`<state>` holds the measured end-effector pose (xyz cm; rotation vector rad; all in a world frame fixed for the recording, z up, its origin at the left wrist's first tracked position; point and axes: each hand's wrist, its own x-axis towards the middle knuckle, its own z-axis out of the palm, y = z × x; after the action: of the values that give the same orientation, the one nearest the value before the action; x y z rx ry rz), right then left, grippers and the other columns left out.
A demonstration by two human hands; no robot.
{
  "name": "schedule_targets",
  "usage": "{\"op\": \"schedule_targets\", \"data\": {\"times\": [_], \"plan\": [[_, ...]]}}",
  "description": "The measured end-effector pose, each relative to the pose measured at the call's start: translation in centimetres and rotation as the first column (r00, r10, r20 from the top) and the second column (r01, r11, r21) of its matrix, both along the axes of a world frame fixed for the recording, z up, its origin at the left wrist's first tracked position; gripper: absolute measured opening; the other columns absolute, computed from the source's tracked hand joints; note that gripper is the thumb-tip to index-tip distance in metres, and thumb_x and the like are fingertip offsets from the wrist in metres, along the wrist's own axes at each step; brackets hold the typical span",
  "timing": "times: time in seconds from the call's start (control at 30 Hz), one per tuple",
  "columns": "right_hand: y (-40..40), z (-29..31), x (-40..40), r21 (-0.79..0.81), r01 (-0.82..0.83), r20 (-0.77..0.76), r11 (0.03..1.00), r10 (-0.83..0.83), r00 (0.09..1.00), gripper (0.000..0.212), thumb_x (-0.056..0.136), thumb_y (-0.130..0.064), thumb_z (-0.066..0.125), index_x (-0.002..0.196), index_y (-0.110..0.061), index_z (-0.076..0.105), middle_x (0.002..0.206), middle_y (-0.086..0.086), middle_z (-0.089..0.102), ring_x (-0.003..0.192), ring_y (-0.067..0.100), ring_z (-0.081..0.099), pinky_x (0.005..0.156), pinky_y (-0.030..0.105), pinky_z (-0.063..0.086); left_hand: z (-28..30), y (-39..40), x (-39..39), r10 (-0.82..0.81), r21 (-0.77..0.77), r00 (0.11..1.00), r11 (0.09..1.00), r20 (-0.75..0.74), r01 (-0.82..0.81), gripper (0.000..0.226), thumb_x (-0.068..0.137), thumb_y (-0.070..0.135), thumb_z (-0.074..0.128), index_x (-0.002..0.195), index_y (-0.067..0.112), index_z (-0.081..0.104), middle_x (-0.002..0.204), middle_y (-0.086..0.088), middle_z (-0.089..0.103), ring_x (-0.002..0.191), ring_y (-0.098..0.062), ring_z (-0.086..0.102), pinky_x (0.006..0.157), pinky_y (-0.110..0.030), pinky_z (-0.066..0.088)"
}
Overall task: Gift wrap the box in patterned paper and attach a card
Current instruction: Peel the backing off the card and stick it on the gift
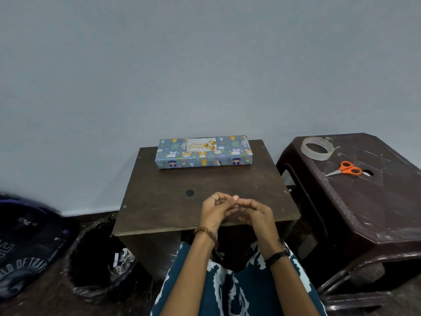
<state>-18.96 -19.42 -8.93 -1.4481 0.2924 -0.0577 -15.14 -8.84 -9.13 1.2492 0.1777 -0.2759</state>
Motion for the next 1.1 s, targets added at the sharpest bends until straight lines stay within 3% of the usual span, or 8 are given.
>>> {"op": "schedule_targets", "data": {"times": [0.1, 0.17, 0.33, 0.47, 0.57, 0.67, 0.9, 1.1], "plan": [[0.6, 0.2, 0.1, 0.250, 0.049, -0.045, 0.967, -0.039, 0.998, 0.028, 0.089, 0.007, 0.044, 0.088, -0.008, 0.067, 0.085, 0.007, 0.070, 0.077, 0.015, 0.066, 0.068, 0.024, 0.053, 0.0, 0.3, 0.1, 0.072, -0.185, 0.995, 0.979, -0.070, -0.083, 0.016, 0.085, -0.004, 0.059, 0.071, 0.003, 0.056, 0.055, 0.000, 0.066, 0.055, -0.006, 0.064, 0.056, -0.014, 0.053], [1.2, 0.1, 0.2, 0.298, 0.055, -0.042, 0.953, -0.044, 0.998, 0.023, 0.090, 0.003, 0.047, 0.091, -0.008, 0.067, 0.085, 0.006, 0.071, 0.075, 0.012, 0.066, 0.065, 0.022, 0.054, -0.1, 0.6, 0.2, 0.105, -0.240, 0.991, 0.963, -0.089, -0.123, 0.015, 0.085, -0.007, 0.057, 0.073, 0.002, 0.056, 0.056, -0.001, 0.066, 0.056, -0.007, 0.066, 0.055, -0.014, 0.053], [2.9, -0.6, 0.8, 0.327, 0.110, -0.005, 0.939, -0.115, 0.993, 0.010, 0.090, -0.009, 0.056, 0.087, -0.009, 0.066, 0.076, 0.001, 0.069, 0.066, 0.008, 0.063, 0.057, 0.017, 0.052, -0.2, 1.8, 0.3, 0.080, -0.136, 0.996, 0.987, -0.036, -0.085, 0.021, 0.084, -0.012, 0.055, 0.095, 0.006, 0.061, 0.069, -0.007, 0.067, 0.064, -0.009, 0.069, 0.062, -0.017, 0.055], [3.5, -1.5, 1.7, 0.194, 0.155, 0.033, 0.969, -0.165, 0.986, 0.010, 0.088, -0.010, 0.060, 0.084, -0.012, 0.068, 0.078, 0.003, 0.068, 0.071, 0.012, 0.061, 0.061, 0.017, 0.052, -0.1, 2.3, 0.4, 0.060, -0.059, 0.998, 0.996, -0.020, -0.061, 0.025, 0.085, -0.012, 0.054, 0.103, 0.004, 0.060, 0.067, -0.004, 0.070, 0.064, -0.009, 0.069, 0.061, -0.016, 0.055], [3.9, -2.3, 2.1, -0.147, 0.153, 0.112, 0.977, -0.137, 0.984, 0.016, 0.086, -0.016, 0.064, 0.101, -0.016, 0.070, 0.092, 0.001, 0.068, 0.084, 0.010, 0.063, 0.076, 0.022, 0.051, 0.1, 2.3, 0.3, 0.093, -0.040, 0.995, 0.995, -0.031, -0.094, 0.022, 0.085, -0.011, 0.054, 0.100, 0.004, 0.062, 0.071, -0.004, 0.069, 0.064, -0.007, 0.069, 0.060, -0.016, 0.054], [4.4, -2.3, 1.9, -0.398, 0.170, 0.192, 0.902, -0.100, 0.976, 0.027, 0.087, -0.017, 0.063, 0.114, -0.017, 0.065, 0.089, -0.002, 0.058, 0.080, -0.002, 0.055, 0.072, 0.004, 0.040, 0.3, 1.8, 0.0, 0.122, -0.047, 0.990, 0.991, -0.064, -0.125, 0.027, 0.087, -0.015, 0.046, 0.104, -0.004, 0.062, 0.076, -0.008, 0.069, 0.064, -0.010, 0.069, 0.058, -0.016, 0.054], [4.1, -2.3, 1.8, -0.369, 0.252, 0.286, 0.895, -0.148, 0.947, 0.018, 0.087, -0.015, 0.063, 0.104, -0.019, 0.069, 0.092, -0.006, 0.057, 0.084, 0.005, 0.058, 0.073, 0.003, 0.041, 1.0, 1.8, -1.5, 0.085, -0.404, 0.968, 0.897, -0.238, -0.178, 0.033, 0.096, 0.001, 0.030, 0.121, -0.002, 0.052, 0.107, -0.025, 0.062, 0.078, -0.021, 0.066, 0.059, -0.022, 0.057], [4.2, -1.9, 1.4, -0.405, 0.178, 0.311, 0.897, -0.048, 0.949, 0.018, 0.085, -0.016, 0.066, 0.099, -0.026, 0.067, 0.085, -0.003, 0.057, 0.079, -0.006, 0.055, 0.068, 0.005, 0.041, 0.9, 2.6, -2.6, 0.113, -0.400, 0.970, 0.896, -0.216, -0.194, 0.028, 0.097, 0.017, 0.038, 0.116, 0.008, 0.056, 0.081, -0.012, 0.073, 0.073, -0.018, 0.071, 0.060, -0.024, 0.058]]}}
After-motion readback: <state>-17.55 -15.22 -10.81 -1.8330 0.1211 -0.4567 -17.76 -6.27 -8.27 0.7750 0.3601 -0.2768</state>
